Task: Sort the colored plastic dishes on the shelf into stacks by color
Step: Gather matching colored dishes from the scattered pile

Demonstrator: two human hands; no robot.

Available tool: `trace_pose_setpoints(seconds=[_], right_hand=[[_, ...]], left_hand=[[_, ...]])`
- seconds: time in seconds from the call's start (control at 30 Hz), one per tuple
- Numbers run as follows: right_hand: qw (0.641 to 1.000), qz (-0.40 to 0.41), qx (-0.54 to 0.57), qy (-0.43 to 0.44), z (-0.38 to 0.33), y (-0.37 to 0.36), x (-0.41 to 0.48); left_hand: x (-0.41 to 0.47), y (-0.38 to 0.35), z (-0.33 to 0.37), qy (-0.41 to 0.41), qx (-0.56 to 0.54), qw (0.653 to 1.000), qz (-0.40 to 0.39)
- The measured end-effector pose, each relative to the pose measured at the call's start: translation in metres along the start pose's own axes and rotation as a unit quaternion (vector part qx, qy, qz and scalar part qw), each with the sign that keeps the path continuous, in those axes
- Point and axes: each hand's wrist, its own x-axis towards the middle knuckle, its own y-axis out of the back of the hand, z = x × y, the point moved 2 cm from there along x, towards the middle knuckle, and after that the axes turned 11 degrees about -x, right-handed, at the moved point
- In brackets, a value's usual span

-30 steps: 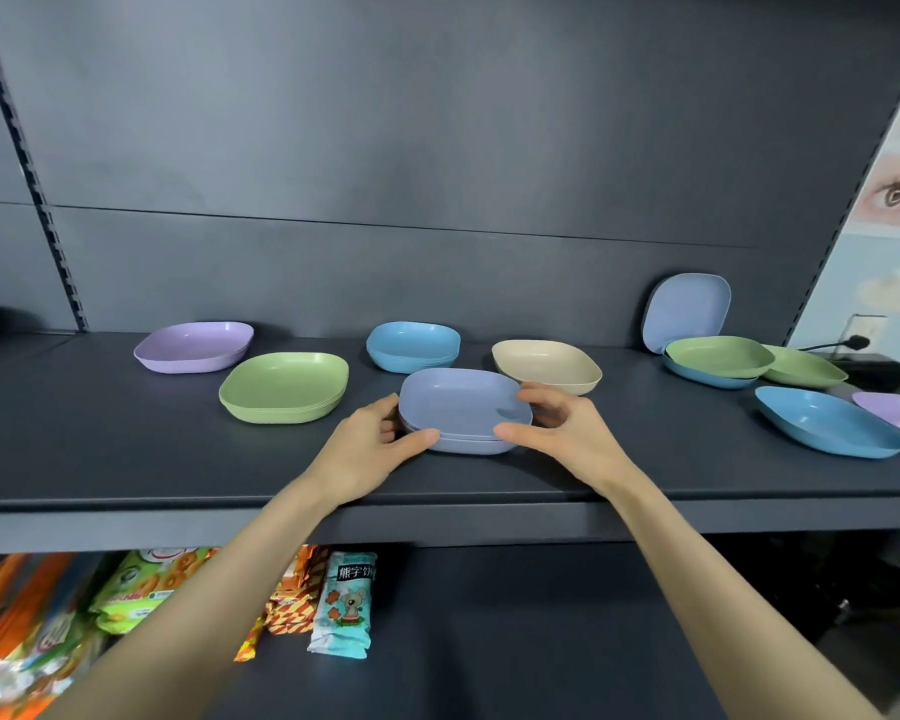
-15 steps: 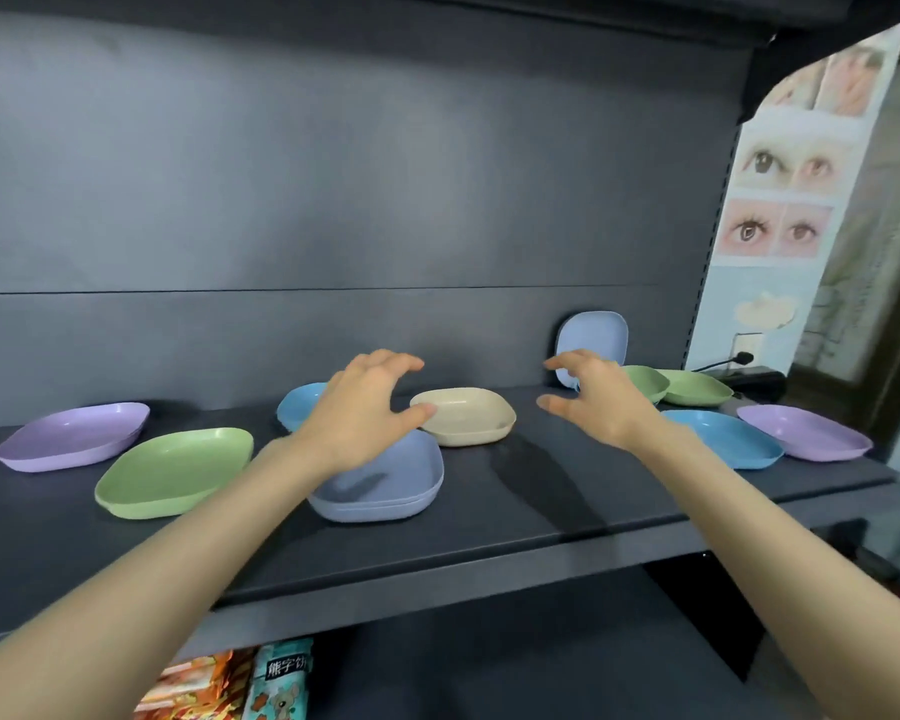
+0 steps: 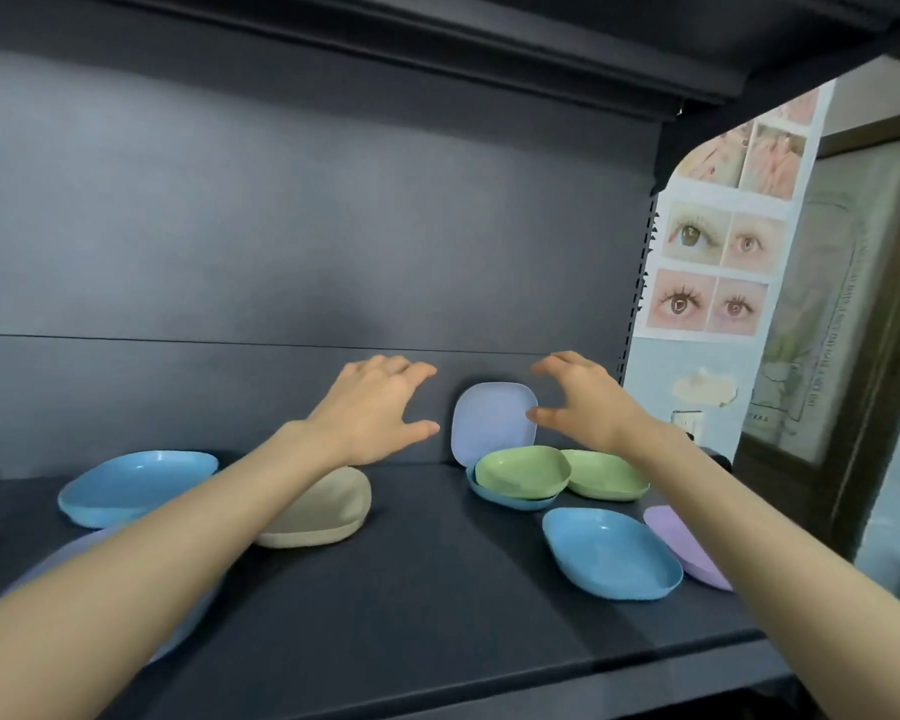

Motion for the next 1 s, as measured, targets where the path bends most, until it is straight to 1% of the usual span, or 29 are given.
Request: trace_pose_setpoints(seconds=[0.13,0.23,0.37,0.47,0.67,0.77,0.87,1.0], right_hand=[[1.000,-0.008,0.005,0.013,0.035,-0.016,0.014],[0.999,-0.037,0.016,0.025,0.057,-0.034,0.028],[0.996,-0.065,0.042,0.032,0.076,-0.053,0.049],[0.994,-0.078,0.068,0.026,0.086,-0.068,0.066],[0.984,-0.105,0.141,-0.011,0.097,-0.101,0.096],[0.982,-0.095,0.163,-0.029,0.103,-0.114,0.108],[0.980,-0.085,0.175,-0.028,0.108,-0.123,0.120],[0.978,-0.078,0.193,-0.016,0.112,-0.136,0.130]], left_hand=[[0.017,-0.028,0.006,0.032,0.005,0.999,-0.008],[0.029,-0.049,0.008,0.060,0.015,0.997,-0.036],[0.052,-0.066,0.004,0.101,0.006,0.994,-0.051],[0.067,-0.081,-0.003,0.121,-0.023,0.991,-0.059],[0.090,-0.119,-0.036,0.157,-0.105,0.976,-0.112],[0.104,-0.136,-0.050,0.176,-0.151,0.965,-0.120],[0.115,-0.152,-0.060,0.185,-0.194,0.955,-0.127],[0.124,-0.168,-0.070,0.180,-0.237,0.948,-0.111]])
